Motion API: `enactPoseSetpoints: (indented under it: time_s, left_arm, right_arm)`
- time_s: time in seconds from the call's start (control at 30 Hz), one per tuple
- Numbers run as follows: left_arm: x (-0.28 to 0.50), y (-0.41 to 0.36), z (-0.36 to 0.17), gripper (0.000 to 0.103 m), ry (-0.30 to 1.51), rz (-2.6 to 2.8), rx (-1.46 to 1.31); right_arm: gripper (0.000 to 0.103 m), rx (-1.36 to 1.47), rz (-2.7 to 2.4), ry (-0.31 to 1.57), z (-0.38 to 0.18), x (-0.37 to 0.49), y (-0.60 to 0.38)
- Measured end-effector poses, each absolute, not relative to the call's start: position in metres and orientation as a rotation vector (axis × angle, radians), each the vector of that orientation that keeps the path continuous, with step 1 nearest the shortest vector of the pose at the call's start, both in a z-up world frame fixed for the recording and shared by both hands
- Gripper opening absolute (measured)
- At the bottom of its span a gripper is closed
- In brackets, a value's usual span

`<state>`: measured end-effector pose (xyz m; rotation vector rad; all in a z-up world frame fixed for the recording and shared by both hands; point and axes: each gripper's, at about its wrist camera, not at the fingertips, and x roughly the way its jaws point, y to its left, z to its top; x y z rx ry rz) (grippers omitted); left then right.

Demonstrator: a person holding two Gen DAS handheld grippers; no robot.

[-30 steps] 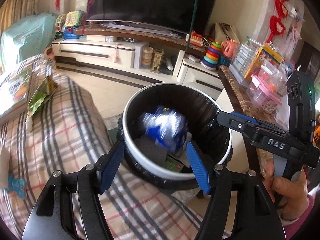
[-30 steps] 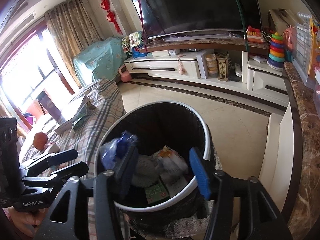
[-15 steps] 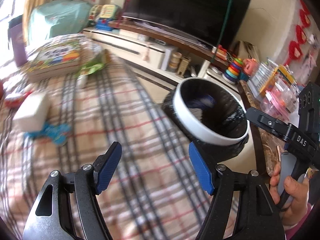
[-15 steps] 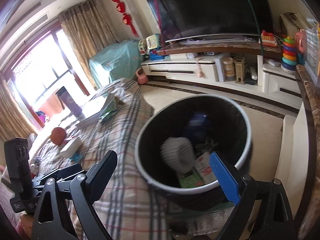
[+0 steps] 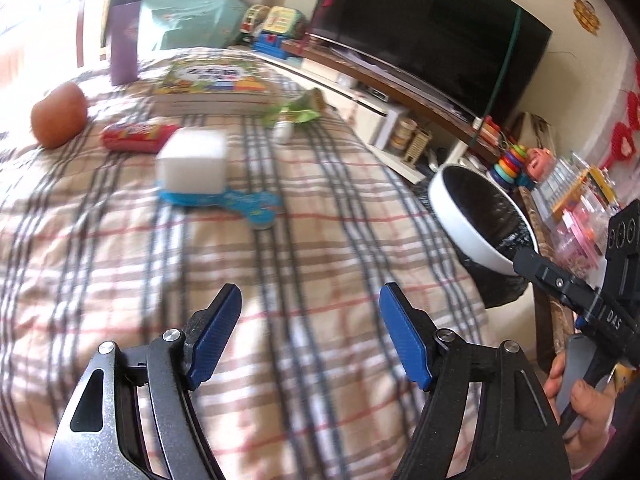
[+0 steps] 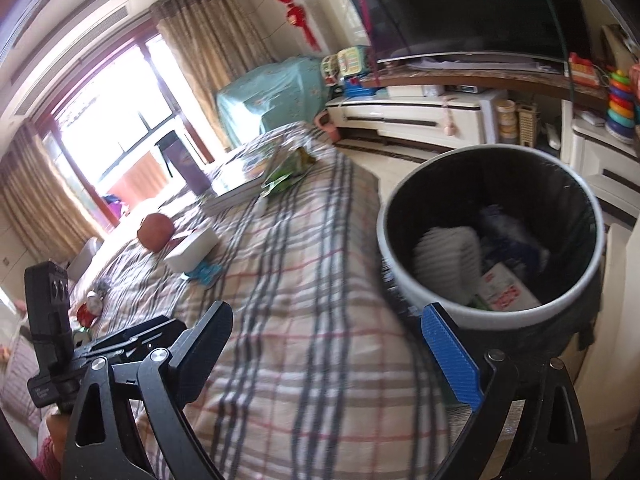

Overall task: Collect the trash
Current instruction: 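Move both tools back over the bed toward the foam block and drink pouch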

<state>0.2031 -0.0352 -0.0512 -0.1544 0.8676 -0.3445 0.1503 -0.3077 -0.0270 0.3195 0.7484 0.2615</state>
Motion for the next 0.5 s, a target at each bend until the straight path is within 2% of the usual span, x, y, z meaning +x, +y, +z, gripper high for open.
enactPoseSetpoints:
  time_s: [0.5]
  left_arm:
    - [0.248,0.005,-0.046,0.078,0.85,-0.229,-0.152]
  right_arm:
    - [0.096,0.243,0.399,0.782,-0.042,0.157,-0.266]
